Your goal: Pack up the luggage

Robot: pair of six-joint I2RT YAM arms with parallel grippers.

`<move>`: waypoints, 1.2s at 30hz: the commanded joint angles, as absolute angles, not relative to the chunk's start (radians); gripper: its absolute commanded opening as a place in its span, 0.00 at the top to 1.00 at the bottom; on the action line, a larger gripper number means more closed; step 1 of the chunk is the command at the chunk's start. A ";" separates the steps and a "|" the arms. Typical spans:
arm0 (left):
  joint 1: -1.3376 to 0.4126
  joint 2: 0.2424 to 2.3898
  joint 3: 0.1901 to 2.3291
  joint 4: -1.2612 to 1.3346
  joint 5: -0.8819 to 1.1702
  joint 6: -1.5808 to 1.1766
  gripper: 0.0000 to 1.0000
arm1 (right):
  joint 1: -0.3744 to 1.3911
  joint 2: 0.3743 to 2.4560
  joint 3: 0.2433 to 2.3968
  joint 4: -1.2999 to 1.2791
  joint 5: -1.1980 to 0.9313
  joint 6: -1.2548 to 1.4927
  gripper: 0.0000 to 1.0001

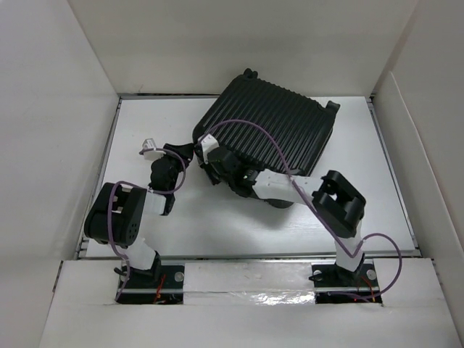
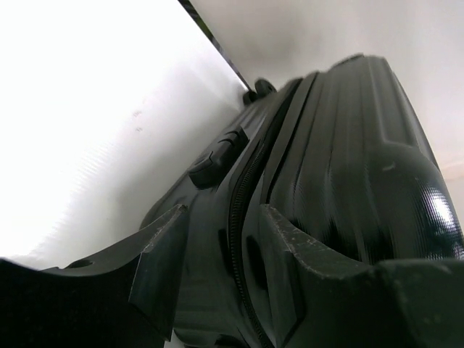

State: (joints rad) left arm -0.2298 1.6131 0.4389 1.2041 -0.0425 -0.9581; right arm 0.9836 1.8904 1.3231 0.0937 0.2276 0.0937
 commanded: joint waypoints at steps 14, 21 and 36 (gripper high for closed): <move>-0.278 1.460 0.360 1.098 0.190 -0.899 0.60 | 1.091 1.424 1.066 0.252 -0.060 0.129 0.04; -0.265 1.376 0.455 0.982 0.127 -0.850 0.56 | 0.699 0.990 0.915 0.121 0.075 0.170 0.99; -0.245 1.451 0.707 0.851 0.268 -0.753 0.11 | -0.196 1.376 0.937 0.360 -0.527 0.466 0.00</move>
